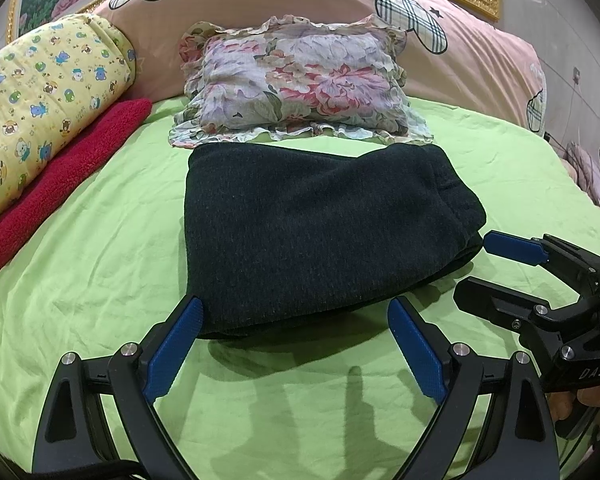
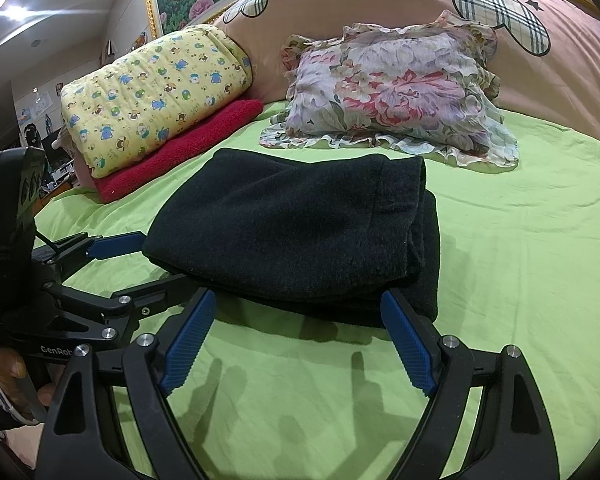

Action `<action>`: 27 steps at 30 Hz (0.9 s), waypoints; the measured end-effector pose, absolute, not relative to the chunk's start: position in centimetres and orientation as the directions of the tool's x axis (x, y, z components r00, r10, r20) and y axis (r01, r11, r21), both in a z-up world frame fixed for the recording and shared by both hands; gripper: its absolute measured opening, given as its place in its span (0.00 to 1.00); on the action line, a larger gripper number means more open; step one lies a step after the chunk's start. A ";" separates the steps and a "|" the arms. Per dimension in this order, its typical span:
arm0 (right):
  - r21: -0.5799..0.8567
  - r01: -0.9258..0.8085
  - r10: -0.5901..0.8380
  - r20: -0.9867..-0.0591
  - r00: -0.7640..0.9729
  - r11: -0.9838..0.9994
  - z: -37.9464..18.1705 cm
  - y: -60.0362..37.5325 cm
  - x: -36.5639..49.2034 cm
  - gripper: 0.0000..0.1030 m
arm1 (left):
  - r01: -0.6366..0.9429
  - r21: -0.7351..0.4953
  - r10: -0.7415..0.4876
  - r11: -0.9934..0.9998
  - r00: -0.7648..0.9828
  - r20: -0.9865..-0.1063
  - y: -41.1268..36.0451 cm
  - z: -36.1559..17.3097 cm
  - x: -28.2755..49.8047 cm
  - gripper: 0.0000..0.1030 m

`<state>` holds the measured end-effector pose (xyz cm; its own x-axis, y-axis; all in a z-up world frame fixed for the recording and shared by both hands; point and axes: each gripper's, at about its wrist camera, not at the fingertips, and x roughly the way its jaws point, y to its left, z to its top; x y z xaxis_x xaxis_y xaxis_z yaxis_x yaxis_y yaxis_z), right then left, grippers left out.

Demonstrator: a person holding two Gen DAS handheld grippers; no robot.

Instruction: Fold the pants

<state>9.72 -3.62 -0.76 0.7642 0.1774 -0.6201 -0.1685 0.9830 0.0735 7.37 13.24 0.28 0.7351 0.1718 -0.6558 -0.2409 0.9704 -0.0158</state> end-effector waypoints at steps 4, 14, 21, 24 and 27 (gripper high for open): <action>0.074 -0.168 0.178 -0.620 0.764 0.983 -0.7 -3.7 9.7 0.83 | -0.241 -0.015 0.172 0.970 0.735 -0.656 13.2 0.3 7.4 0.91; 0.076 -0.165 0.177 -0.615 0.768 0.983 -0.5 -3.6 9.8 0.83 | -0.245 -0.017 0.174 0.969 0.733 -0.657 13.5 0.3 7.6 0.91; 0.081 -0.157 0.174 -0.606 0.776 0.984 -0.2 -3.9 9.9 0.83 | -0.264 -0.045 0.169 0.964 0.729 -0.663 14.2 0.6 7.9 0.91; 0.084 -0.154 0.173 -0.603 0.779 0.985 0.0 -4.0 10.0 0.83 | -0.272 -0.056 0.168 0.961 0.729 -0.664 14.5 0.8 8.0 0.91; 0.087 -0.152 0.174 -0.598 0.782 0.985 0.3 -4.2 10.1 0.83 | -0.275 -0.056 0.169 0.960 0.727 -0.665 14.5 1.0 8.2 0.91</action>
<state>10.14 -4.16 0.26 0.7821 0.1736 -0.5985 -0.1519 0.9846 0.0871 8.15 14.54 0.95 0.7273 0.1692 -0.6651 -0.2748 0.9598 -0.0564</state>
